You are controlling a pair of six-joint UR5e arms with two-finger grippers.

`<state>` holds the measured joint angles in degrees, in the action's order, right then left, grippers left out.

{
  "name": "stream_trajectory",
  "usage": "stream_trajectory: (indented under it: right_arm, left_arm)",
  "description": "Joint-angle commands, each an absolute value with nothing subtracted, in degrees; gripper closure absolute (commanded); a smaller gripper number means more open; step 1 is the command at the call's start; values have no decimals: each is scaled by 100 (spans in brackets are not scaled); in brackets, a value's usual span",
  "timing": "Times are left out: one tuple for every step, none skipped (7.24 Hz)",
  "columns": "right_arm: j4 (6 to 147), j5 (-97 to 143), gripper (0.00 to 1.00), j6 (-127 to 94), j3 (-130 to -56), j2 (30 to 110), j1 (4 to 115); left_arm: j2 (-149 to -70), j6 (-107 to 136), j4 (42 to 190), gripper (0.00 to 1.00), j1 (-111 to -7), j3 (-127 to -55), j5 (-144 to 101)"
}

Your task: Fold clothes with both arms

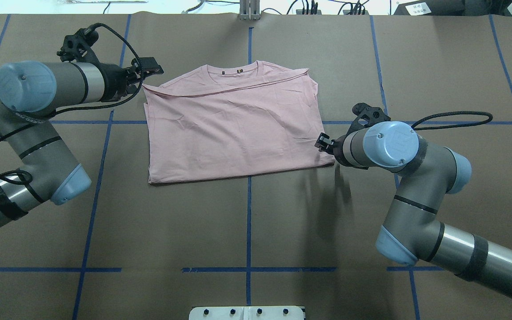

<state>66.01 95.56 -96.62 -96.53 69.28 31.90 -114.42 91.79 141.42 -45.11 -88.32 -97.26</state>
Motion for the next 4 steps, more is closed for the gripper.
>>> stream_trajectory:
  right_arm:
    - [6601,9554,42,-9668,-9624,6943,3173]
    - [6609,9562,59,-9703,-9624,6935,3164]
    - [6601,9562,82,-9703,-9624,6943,3173]
    - [6592,9571,96,-9686,-9615,6952,3164]
  left_arm:
    - [-11435,9202,14142,0,-4509,-8824,-9721]
    - [-11435,9202,14142,0,-4509,-8824,-9721]
    - [-11443,9211,14142,0,-4517,-8833,-9721]
    - [-11435,9202,14142,0,-4518,-8842,-9721]
